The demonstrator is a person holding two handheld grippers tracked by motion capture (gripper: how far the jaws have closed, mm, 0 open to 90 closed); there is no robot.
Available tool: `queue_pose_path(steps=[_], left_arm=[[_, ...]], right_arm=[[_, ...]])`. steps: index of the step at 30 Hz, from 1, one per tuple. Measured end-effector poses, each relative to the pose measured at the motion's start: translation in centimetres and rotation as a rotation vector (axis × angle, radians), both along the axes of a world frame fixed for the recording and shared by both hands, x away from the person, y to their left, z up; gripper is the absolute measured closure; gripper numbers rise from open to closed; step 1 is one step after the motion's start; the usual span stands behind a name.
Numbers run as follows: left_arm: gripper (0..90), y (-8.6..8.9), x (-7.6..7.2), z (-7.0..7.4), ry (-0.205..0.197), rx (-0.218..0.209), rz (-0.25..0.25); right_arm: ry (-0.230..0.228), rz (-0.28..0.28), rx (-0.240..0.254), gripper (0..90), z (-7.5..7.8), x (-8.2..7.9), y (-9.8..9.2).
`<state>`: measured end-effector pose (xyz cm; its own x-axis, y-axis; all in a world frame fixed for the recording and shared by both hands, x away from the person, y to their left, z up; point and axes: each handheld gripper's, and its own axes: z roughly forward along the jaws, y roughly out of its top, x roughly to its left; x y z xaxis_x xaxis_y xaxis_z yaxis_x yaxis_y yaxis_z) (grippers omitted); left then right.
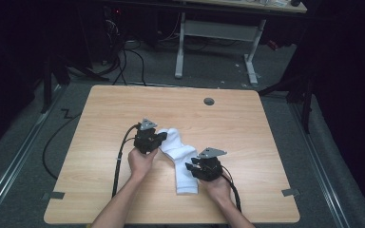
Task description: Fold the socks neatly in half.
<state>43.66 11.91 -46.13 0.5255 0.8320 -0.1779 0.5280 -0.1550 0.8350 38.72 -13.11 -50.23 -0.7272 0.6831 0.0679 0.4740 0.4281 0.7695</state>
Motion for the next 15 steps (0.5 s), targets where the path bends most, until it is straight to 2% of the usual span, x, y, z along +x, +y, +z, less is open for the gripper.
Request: queue_pose_path(steps=[2, 5, 8, 13, 15], left_arm=[[88.1, 0.01, -0.02, 0.04, -0.002, -0.003, 0.000], [88.1, 0.02, -0.06, 0.12, -0.005, -0.007, 0.000], [88.1, -0.05, -0.11, 0.21, -0.013, -0.006, 0.000], [88.1, -0.13, -0.27, 0.54, -0.027, -0.014, -0.005], [88.1, -0.17, -0.22, 0.87, -0.031, 0.001, -0.011]], right_arm=[[0.003, 0.005, -0.007, 67.3, -0.26, 0.07, 0.29], [-0.003, 0.024, -0.028, 79.1, -0.39, 0.08, 0.45], [-0.005, 0.034, -0.039, 85.3, -0.28, 0.02, 0.41], [-0.031, 0.037, -0.040, 86.4, 0.02, -0.27, 0.38], [-0.032, 0.041, -0.039, 86.5, 0.40, -0.41, 0.33]])
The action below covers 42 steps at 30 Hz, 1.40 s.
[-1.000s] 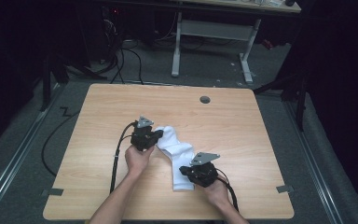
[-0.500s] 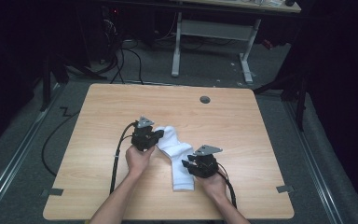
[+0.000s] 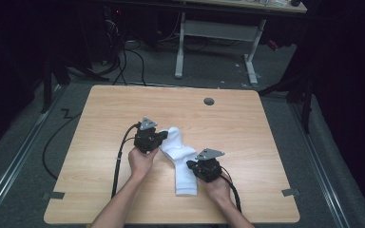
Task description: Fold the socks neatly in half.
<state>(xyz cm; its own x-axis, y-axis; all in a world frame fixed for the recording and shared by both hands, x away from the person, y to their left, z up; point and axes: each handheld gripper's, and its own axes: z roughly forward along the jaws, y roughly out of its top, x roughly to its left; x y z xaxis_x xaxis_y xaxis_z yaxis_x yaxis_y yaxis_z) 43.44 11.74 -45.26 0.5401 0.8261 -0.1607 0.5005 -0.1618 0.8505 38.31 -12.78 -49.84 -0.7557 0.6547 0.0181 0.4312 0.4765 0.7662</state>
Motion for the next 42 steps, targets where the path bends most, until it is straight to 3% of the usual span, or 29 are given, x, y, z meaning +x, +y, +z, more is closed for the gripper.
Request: queue_pose_path(steps=[6, 16, 21, 24, 28, 34, 38, 42], left_arm=[[88.1, 0.1, 0.0, 1.5, -0.031, -0.011, -0.002], [88.1, 0.7, 0.2, 1.6, -0.018, 0.000, 0.026], [88.1, 0.1, 0.4, 0.2, 0.020, 0.039, 0.019], [88.1, 0.0, 0.5, -0.6, 0.046, 0.056, 0.023], [88.1, 0.0, 0.3, -0.6, 0.039, 0.056, 0.022], [88.1, 0.2, 0.2, -0.7, 0.041, 0.053, 0.026], [88.1, 0.3, 0.1, -0.7, 0.038, 0.051, 0.024], [88.1, 0.5, 0.0, -0.7, 0.036, 0.048, 0.026]], right_arm=[[-0.028, 0.017, 0.025, 86.9, 1.6, -0.2, -0.2], [0.012, 0.051, 0.070, 87.1, 2.9, -0.8, -1.1], [0.026, 0.040, -0.001, 84.7, 1.5, -0.6, -0.8], [0.041, 0.020, -0.017, 77.8, 0.5, -0.4, -0.7], [-0.008, 0.002, -0.024, 69.9, 0.8, -0.8, -0.7], [-0.081, 0.032, -0.024, 68.1, 1.7, -2.1, -0.1], [-0.040, 0.086, -0.025, 67.8, 1.1, -2.4, 0.7], [0.006, 0.105, -0.055, 68.5, 0.0, -2.1, 1.3]])
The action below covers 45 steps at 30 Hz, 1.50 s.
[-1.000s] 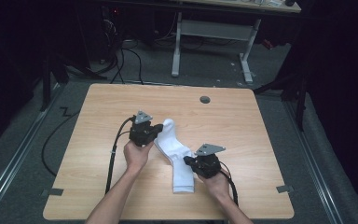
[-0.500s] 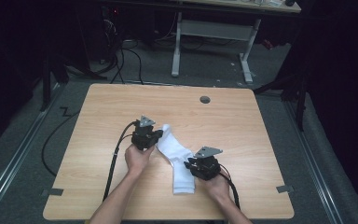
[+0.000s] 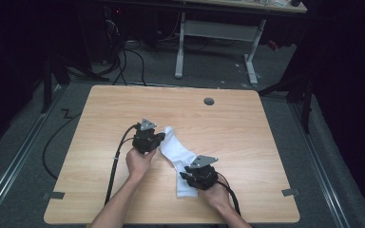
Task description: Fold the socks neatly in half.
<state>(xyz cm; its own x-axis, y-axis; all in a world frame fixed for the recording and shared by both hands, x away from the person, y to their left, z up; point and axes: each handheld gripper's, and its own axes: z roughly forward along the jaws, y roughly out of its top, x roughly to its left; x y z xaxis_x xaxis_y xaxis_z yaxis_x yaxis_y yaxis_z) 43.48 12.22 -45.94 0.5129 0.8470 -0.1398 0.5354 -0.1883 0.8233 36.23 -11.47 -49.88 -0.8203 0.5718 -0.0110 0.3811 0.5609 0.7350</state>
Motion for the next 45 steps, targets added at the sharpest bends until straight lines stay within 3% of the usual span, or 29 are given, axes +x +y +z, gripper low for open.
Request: queue_pose_path(steps=[3, 7, 10, 15, 21, 24, 28, 37, 40, 43, 45], left_arm=[[88.1, 0.1, 0.0, 0.0, -0.001, -0.001, 0.001], [88.1, 0.2, 0.1, 0.2, -0.005, -0.018, 0.004], [88.1, 0.4, 0.1, 0.4, -0.006, -0.030, 0.006], [88.1, 0.7, 0.1, 1.5, -0.027, -0.090, 0.011], [88.1, 0.7, 0.2, 1.6, -0.026, -0.066, 0.013], [88.1, 0.7, 0.1, 1.7, -0.028, -0.053, 0.013], [88.0, 0.7, 0.2, 1.3, -0.016, -0.046, 0.021], [88.0, 0.7, 0.2, -0.4, 0.023, -0.013, 0.030], [88.0, 0.7, 0.3, -0.5, 0.023, -0.015, 0.033], [87.9, 0.7, 0.3, -0.5, 0.019, -0.021, 0.031], [87.9, 0.6, 0.3, -0.5, 0.020, -0.022, 0.030]], right_arm=[[0.016, 0.004, 0.011, 76.0, -0.5, 0.2, 0.0], [-0.003, 0.012, -0.022, 87.2, -0.3, 0.3, 0.2], [-0.021, 0.013, -0.028, 88.8, -0.1, 0.1, 0.4], [-0.031, 0.015, 0.012, 89.2, 0.9, -0.1, -0.2], [-0.049, 0.030, 0.033, 89.2, 2.4, -0.5, -0.7], [-0.031, 0.037, 0.054, 89.2, 2.9, -0.8, -1.1], [-0.032, 0.053, 0.041, 89.1, 3.4, -1.2, -1.2], [0.006, 0.067, 0.005, 86.0, 1.4, -1.3, -0.5], [0.017, 0.058, 0.011, 75.4, 1.1, -1.1, -0.6], [0.002, 0.032, 0.060, 69.4, 1.5, -0.9, -1.0], [-0.016, -0.033, 0.085, 69.3, 1.7, -0.4, -1.4]])
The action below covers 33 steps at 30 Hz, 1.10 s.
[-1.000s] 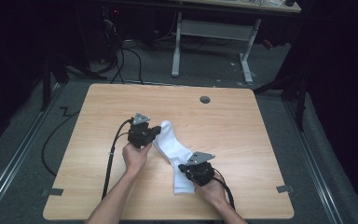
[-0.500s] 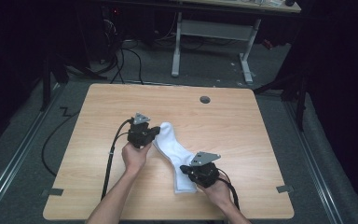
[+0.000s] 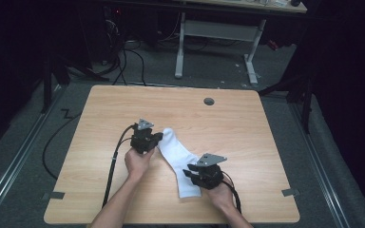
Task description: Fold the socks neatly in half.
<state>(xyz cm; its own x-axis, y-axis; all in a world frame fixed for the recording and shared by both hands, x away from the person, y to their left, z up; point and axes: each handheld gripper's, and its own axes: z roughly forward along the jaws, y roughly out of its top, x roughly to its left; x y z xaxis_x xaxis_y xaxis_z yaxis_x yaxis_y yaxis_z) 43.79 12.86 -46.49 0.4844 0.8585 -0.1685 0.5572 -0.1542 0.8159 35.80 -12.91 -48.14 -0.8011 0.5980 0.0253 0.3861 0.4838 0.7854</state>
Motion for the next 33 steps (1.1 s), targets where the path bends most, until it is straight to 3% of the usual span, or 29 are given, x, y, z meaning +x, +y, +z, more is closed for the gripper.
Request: queue_pose_path(steps=[4, 7, 10, 14, 17, 21, 26, 28, 31, 33], left_arm=[[87.8, 0.0, 0.0, 0.0, -0.003, -0.003, 0.001], [87.8, 0.1, 0.0, 0.1, -0.007, -0.006, 0.003], [87.8, 0.1, 0.0, 0.1, -0.008, -0.012, 0.002], [87.8, 0.2, -0.1, 0.2, -0.019, -0.016, 0.003], [87.8, 0.3, -0.1, 0.4, -0.026, -0.021, 0.007], [87.8, 0.5, -0.3, 0.8, -0.042, -0.024, 0.013], [87.9, 0.3, -0.1, 0.5, -0.035, -0.003, 0.019], [87.9, 0.1, 0.1, 0.1, -0.023, 0.010, 0.021], [87.8, -0.1, 0.3, -0.5, -0.010, 0.027, 0.024], [87.6, -0.2, 0.3, -0.9, -0.006, 0.042, 0.027]], right_arm=[[0.004, -0.146, -0.010, 70.1, -0.4, 2.0, -0.9], [0.001, -0.192, -0.007, 68.6, -0.5, 3.1, -1.2], [0.009, -0.196, -0.004, 68.9, -0.7, 3.7, -1.0], [0.066, -0.186, -0.028, 80.2, -1.7, 4.5, -0.8], [0.053, -0.170, -0.025, 88.0, -1.6, 4.3, -0.9], [0.009, -0.167, 0.003, 88.7, -0.4, 3.7, -1.5], [-0.015, -0.169, -0.003, 88.7, 0.7, 3.7, -1.9], [-0.015, -0.177, -0.019, 88.6, 0.7, 4.0, -1.9], [0.030, -0.188, -0.059, 87.8, -0.3, 4.7, -1.8], [0.055, -0.201, -0.077, 82.6, -1.1, 5.0, -1.8]])
